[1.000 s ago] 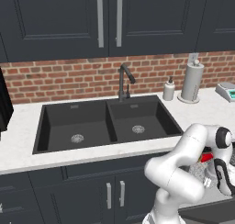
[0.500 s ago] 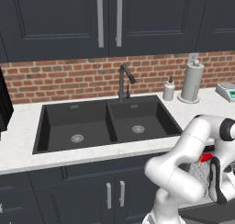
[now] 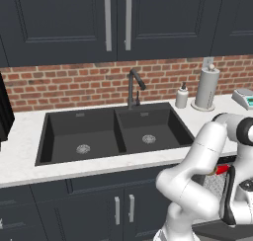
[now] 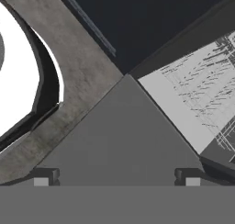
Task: Pick up the cup and bowl from the counter, place them in the dishwasher, and close the dishwasher door.
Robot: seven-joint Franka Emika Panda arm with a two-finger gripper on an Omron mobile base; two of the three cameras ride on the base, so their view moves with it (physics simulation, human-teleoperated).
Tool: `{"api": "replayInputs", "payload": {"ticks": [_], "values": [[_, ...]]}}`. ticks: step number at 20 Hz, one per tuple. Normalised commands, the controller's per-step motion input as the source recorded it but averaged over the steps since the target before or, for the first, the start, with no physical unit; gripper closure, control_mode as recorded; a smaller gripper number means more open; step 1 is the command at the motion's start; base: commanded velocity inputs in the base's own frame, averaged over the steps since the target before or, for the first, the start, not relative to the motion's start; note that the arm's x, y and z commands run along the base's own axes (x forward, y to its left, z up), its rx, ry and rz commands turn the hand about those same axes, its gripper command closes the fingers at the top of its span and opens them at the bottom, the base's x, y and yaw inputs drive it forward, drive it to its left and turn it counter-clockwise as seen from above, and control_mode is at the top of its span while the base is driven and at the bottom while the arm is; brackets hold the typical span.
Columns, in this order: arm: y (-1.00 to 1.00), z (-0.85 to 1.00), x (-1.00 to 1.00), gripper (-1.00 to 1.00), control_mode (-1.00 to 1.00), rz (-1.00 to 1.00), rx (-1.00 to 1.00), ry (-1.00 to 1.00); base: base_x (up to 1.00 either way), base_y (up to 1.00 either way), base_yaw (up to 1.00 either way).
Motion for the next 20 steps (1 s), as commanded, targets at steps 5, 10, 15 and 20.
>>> {"api": "replayInputs", "payload": {"ticks": [5,10,15,20], "values": [[-0.16,0.08,-1.00,-1.00,-1.00,0.16,0.00,-0.01,0.00,0.00,0.00],[-0.41,-0.10,-1.00,-1.00,-1.00,0.20,0.00,-0.09,0.00,0.00,0.00],[-0.31,0.01,-1.00,-1.00,-1.00,0.14,0.00,-0.10,0.00,0.00,0.00],[-0.01,0.03,-1.00,-1.00,-1.00,0.10,0.00,-0.13,0.00,0.00,0.00]]}}
